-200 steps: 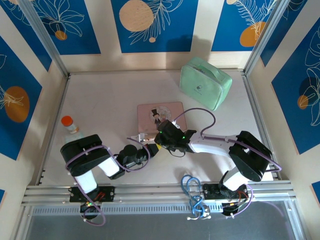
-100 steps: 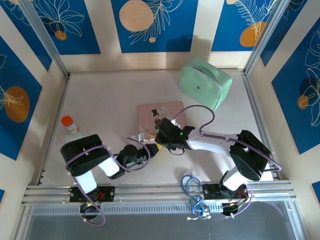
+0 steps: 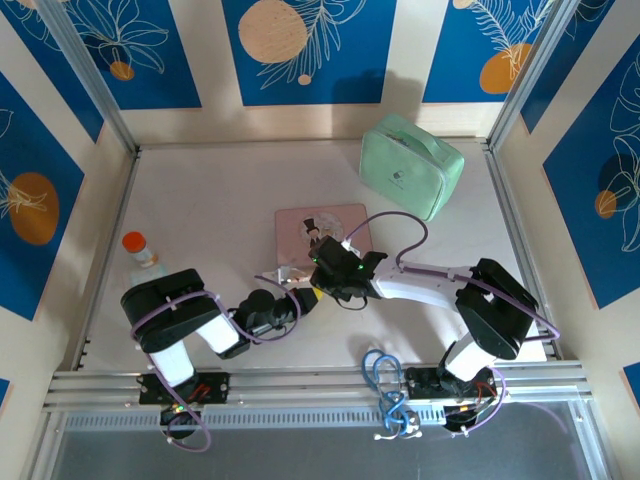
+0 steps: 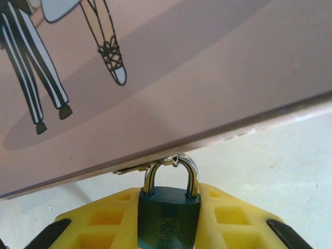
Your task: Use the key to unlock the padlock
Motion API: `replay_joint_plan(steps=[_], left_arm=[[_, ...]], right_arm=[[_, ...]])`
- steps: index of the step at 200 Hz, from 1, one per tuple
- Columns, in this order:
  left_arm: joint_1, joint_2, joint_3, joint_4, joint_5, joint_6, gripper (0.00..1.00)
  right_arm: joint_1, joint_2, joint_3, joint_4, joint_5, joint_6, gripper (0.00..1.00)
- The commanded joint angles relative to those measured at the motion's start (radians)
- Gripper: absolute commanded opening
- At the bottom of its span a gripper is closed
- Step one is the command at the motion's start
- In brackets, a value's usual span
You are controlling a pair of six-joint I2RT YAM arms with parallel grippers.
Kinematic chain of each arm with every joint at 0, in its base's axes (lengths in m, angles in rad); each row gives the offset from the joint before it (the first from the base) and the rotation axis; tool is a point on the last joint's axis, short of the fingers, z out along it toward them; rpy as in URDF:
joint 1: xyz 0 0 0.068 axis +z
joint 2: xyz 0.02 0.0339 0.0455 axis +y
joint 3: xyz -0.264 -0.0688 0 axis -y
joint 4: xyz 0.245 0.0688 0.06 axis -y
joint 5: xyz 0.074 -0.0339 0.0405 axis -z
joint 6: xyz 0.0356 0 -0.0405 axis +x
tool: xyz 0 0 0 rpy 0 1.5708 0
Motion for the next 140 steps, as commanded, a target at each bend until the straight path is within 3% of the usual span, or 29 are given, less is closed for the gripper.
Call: replay_joint_plan(steps=[1, 19, 44, 76, 98, 113, 140], left_arm=[[-0.007, 0.0, 0.019, 0.077, 0.007, 0.018, 0.0], [-0.007, 0.003, 0.006, 0.076, -0.009, 0.019, 0.0], [-0.007, -0.018, -0.031, 0.077, -0.045, 0.032, 0.35], [-0.008, -0.046, -0.032, 0.078, -0.059, 0.046, 0.51], [-0.012, -0.041, -0.026, 0.077, -0.069, 0.045, 0.5], [-0.014, -0.037, -0.017, 0.077, -0.064, 0.053, 0.38], [-0.016, -0.018, -0.001, 0.077, -0.054, 0.059, 0.29]], right_arm=[[-0.001, 0.016, 0.026, -0.052, -0.008, -0.007, 0.2], [0.0, 0.02, 0.033, -0.06, -0.013, -0.008, 0.1], [-0.002, 0.024, 0.044, -0.074, -0.015, -0.004, 0.0], [-0.002, 0.034, 0.062, -0.089, -0.023, 0.007, 0.0], [-0.001, 0.036, 0.063, -0.092, -0.032, 0.015, 0.0], [-0.003, 0.035, 0.063, -0.091, -0.042, 0.023, 0.0], [-0.005, 0.042, 0.075, -0.101, -0.059, 0.034, 0.0]])
